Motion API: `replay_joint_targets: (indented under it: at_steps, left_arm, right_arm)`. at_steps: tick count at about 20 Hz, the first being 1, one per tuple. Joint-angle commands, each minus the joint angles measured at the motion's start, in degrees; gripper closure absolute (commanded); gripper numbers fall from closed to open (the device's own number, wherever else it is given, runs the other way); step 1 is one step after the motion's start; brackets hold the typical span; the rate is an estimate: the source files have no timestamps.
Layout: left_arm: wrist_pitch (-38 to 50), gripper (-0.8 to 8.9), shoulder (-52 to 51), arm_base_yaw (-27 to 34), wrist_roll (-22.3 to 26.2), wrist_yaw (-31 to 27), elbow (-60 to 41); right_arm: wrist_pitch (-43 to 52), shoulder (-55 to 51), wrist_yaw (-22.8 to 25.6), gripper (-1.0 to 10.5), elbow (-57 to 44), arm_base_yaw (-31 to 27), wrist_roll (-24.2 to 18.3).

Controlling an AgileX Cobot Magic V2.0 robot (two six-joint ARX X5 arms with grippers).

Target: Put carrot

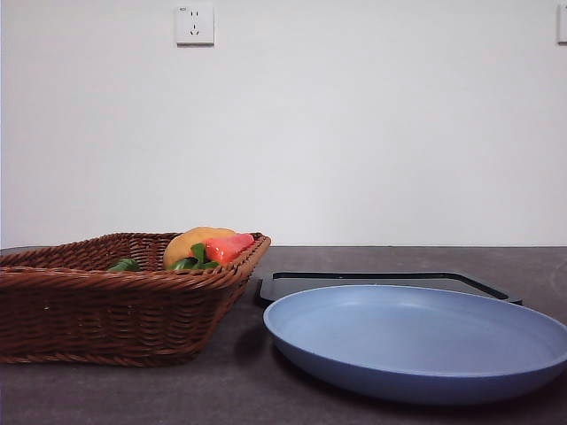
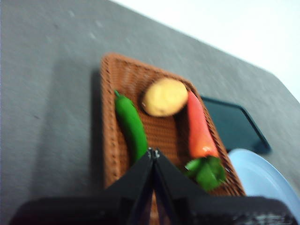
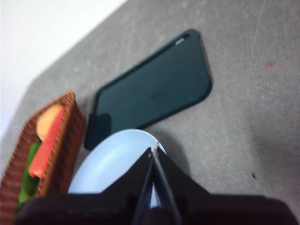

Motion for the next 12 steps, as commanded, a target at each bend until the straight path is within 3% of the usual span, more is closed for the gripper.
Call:
replay_joint_targets:
  at_steps: [1, 5, 8, 12]
  left_arm:
    - [0.2, 8.06, 5.4, 0.1, 3.7, 4.0, 3.0]
    - [-0.6, 8.06, 15.3, -0.4, 8.4, 10.4, 9.1]
    - [-6.5, 8.07, 23.6, -2.6, 12.6, 14.4, 15.7]
    - [-10.6, 8.07, 31.2, -6.4, 15.1, 18.4, 21.5]
  right_arm:
    - [-2.3, 3.9, -0.1, 9.4, 4.0, 0.0, -5.6]
    - [-9.7, 12.3, -0.1, 9.4, 11.7, 0.0, -10.6]
    - [-16.5, 19.9, -0.2, 9.4, 18.4, 0.0, -14.2]
    - [-21.0, 28.5, -4.6, 9.4, 23.3, 0.0, -19.5]
